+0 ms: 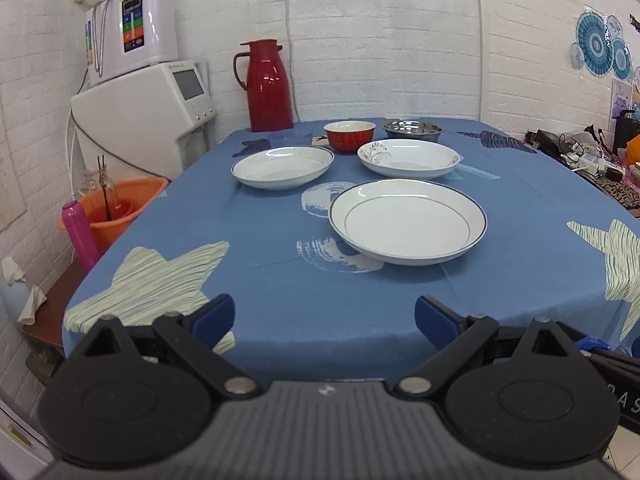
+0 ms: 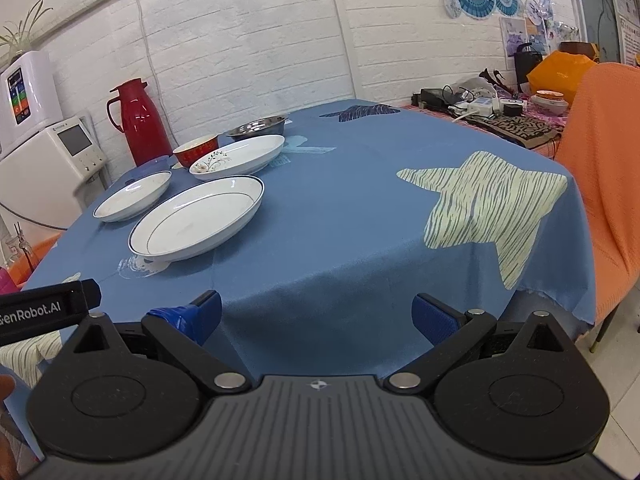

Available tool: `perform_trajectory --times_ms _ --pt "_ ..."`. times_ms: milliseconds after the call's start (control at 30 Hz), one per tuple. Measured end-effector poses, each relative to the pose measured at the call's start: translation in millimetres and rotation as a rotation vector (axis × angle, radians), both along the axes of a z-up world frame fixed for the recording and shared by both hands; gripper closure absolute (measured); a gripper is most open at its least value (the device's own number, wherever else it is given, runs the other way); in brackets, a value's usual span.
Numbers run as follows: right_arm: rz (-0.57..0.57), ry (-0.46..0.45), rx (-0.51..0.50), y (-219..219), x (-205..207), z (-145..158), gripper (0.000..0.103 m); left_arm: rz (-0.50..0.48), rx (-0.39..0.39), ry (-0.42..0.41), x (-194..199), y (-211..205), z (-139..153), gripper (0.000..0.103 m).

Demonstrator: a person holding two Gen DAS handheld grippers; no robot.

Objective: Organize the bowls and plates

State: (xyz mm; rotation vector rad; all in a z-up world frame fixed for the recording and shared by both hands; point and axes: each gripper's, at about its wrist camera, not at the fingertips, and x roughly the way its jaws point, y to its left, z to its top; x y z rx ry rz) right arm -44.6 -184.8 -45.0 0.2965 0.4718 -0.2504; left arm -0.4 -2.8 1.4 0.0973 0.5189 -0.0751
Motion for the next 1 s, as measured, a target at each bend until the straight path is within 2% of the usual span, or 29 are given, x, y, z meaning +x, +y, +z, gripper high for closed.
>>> perform_trajectory --times_ms 1000 --pt "0.026 0.031 0.005 4.7 3.1 -9.0 0.014 -0.02 -0.011 0.005 -1.2 1.3 -1.9 0.007"
